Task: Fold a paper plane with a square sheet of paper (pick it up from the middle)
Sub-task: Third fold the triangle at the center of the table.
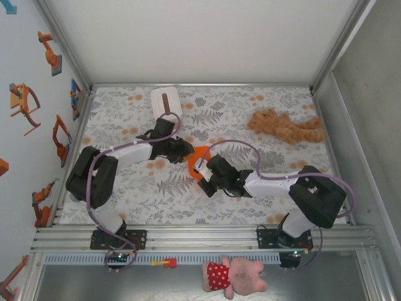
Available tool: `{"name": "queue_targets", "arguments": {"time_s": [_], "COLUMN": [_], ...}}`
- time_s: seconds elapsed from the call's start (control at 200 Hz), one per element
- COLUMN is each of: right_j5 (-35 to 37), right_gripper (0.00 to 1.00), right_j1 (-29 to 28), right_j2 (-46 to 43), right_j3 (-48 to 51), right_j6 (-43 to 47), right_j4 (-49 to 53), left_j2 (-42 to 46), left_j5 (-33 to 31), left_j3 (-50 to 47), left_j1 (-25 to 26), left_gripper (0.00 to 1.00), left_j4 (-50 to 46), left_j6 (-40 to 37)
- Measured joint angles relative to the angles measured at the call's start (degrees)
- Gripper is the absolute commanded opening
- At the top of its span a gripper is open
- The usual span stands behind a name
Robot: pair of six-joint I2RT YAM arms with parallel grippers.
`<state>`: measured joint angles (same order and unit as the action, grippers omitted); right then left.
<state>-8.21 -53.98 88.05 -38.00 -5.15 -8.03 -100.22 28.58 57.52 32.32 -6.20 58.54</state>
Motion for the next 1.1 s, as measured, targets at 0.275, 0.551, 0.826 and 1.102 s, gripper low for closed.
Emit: {"name": "queue_targets", "arguments": {"time_s": [0.275, 0.551, 0.826, 1.102], "right_j5": [-4.11, -5.53, -3.98, -3.30], "right_gripper": [0.00, 0.00, 0.00, 0.00], "right_j1": [1.11, 3.06, 6.05, 6.71], "right_j2": [2.14, 3.32, 3.67, 5.68], "right_j3": [-0.44, -1.20, -3.02, -3.78], "right_j6": [-4.79, -8.46, -10.73, -12.11], "right_j4": [-0.44, -0.81, -0.09, 1.49], "left_j2": [-7.72, -10.14, -10.99, -11.23], "left_j5": [0.31, -0.68, -0.74, -0.70], "left_j3": [3.28, 5.97, 7.56, 8.02], "left_j1": [1.18, 1.66, 1.84, 1.84], "left_gripper": [0.13, 0.10, 0.07, 0.07], "left_j4": [-3.08, -8.28, -10.54, -11.19], "left_j6": [-2.36, -5.55, -7.74, -8.37]}}
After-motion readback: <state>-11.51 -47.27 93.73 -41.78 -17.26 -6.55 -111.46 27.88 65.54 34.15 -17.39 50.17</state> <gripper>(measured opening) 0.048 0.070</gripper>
